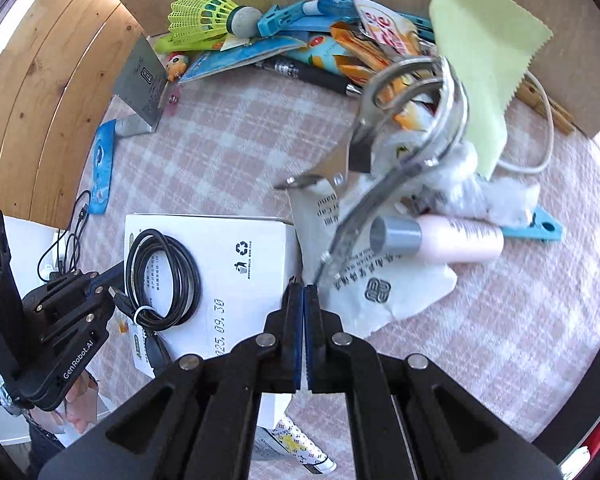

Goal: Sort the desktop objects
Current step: 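Grasp the white box edge with both tools and lift it, then carry the white box into the tray and open both tools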

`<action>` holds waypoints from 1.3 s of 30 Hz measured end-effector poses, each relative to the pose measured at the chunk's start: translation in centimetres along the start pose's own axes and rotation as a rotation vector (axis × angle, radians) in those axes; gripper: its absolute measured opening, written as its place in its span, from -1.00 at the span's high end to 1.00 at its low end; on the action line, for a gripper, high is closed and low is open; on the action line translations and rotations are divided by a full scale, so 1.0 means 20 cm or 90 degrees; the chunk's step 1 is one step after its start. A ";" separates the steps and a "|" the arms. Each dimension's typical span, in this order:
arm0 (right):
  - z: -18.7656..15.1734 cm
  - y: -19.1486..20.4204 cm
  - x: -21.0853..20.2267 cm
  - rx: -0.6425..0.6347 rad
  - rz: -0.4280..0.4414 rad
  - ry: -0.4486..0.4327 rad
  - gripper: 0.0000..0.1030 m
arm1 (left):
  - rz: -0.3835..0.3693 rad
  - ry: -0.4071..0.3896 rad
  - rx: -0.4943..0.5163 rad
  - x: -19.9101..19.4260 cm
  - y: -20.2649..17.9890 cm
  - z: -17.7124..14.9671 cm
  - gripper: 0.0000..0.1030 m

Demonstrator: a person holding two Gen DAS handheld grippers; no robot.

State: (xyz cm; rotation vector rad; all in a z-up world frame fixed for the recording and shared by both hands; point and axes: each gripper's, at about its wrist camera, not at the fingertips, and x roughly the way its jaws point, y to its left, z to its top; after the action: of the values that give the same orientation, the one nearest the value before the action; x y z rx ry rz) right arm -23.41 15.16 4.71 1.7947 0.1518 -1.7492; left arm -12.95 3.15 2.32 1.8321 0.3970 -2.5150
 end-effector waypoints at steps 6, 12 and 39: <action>-0.19 -0.04 -0.08 0.018 0.010 -0.026 0.94 | 0.004 -0.008 -0.018 -0.05 0.03 -0.10 1.00; -0.28 0.01 0.05 0.009 0.004 -0.008 0.95 | -0.012 0.023 0.000 -0.01 0.05 -0.20 1.00; -0.57 -0.04 -0.40 0.051 0.054 -0.126 0.94 | -0.036 -0.109 0.067 -0.56 -0.25 -0.15 1.00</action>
State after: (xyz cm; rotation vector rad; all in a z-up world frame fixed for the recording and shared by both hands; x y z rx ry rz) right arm -14.81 24.11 11.22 1.6453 -0.0772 -1.8826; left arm -7.40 7.00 12.88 1.6420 0.3223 -2.7532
